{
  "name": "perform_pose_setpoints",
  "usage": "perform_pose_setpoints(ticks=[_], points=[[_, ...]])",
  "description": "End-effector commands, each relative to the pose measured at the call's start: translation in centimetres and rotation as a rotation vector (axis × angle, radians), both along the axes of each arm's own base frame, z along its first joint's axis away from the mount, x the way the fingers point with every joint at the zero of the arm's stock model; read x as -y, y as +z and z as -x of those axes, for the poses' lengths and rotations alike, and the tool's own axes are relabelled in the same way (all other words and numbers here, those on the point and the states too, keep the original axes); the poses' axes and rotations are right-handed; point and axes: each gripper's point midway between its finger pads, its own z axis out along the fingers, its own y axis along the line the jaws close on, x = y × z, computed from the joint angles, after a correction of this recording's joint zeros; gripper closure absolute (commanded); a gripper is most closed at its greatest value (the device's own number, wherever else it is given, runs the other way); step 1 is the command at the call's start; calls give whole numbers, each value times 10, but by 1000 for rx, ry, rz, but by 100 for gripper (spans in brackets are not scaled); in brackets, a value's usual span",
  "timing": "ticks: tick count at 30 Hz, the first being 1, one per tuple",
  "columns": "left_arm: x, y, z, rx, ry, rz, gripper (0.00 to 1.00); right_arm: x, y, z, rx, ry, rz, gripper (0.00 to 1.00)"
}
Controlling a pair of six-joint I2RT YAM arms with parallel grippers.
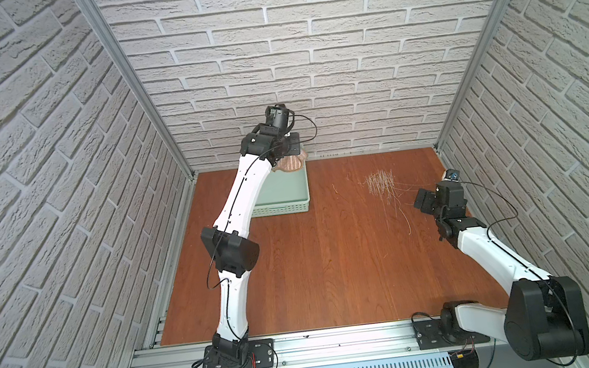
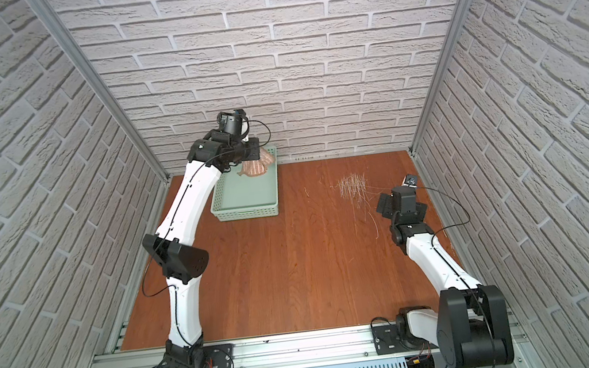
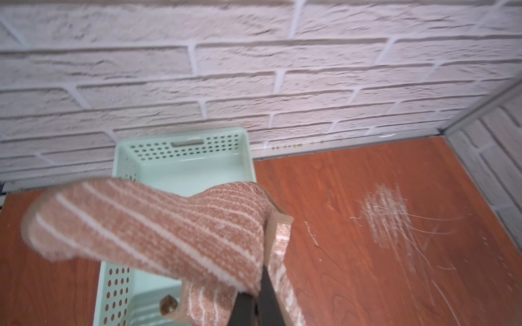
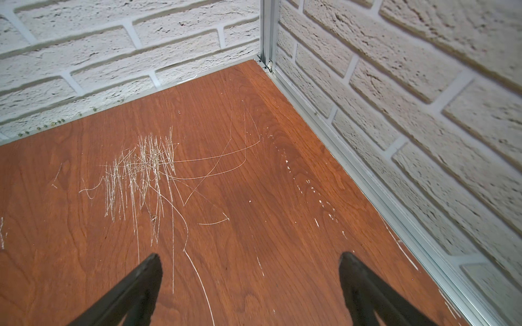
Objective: Fold the square dishcloth
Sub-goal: Pick up the cleaning item from the bin, then place the cleaning item at the center of the board.
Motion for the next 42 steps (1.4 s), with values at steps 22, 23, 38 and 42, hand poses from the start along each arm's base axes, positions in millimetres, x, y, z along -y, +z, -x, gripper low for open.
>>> perform_pose_setpoints(ticks=[22, 23, 38, 42], points=[[184, -199, 174, -344, -477, -185, 86, 14, 12, 36, -81, -138, -37, 1], [180, -207, 181, -367, -474, -175, 80, 12, 10, 36, -93, -128, -52, 1], [101, -198, 214, -285, -174, 20, 2, -44, -47, 35, -372, 37, -210, 8], [70, -202, 198, -228, 7, -10, 5, -63, -57, 27, -411, 90, -203, 10]])
